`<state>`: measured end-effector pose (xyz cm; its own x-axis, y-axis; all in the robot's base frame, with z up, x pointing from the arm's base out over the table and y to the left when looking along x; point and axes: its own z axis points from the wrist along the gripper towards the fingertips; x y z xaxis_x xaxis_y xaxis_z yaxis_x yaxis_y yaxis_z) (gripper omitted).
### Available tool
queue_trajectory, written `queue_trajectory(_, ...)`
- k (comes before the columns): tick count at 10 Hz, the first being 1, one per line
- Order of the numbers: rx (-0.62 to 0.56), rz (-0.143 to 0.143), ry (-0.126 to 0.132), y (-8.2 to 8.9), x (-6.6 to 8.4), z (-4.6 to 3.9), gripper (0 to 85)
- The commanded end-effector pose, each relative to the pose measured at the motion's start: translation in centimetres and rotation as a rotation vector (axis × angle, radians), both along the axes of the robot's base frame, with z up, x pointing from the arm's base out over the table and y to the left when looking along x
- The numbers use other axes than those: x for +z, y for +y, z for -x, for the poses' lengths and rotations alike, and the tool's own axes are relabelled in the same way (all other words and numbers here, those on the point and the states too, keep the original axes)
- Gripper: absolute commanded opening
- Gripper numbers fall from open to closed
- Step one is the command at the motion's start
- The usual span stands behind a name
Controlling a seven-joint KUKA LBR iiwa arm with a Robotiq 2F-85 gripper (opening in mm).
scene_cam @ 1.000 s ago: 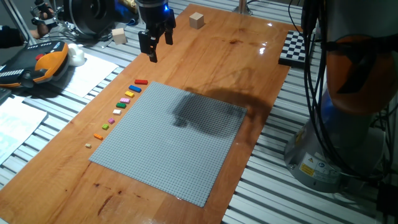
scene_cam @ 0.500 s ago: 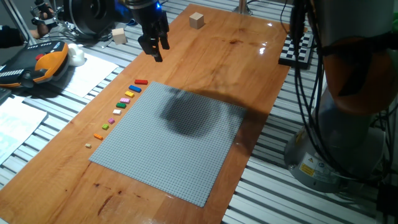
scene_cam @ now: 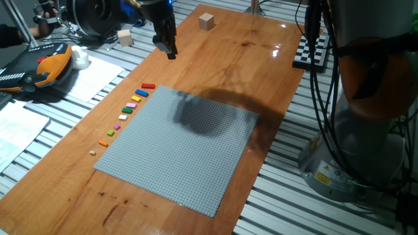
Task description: Stack small Lego blocks randomly, one at a time
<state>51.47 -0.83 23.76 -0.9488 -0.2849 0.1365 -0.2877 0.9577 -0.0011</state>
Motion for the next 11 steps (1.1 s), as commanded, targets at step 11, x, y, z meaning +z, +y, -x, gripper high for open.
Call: queue_trajectory(11,0.003,0.033,0.002,0.10,-0.04,-0.01,0.0)
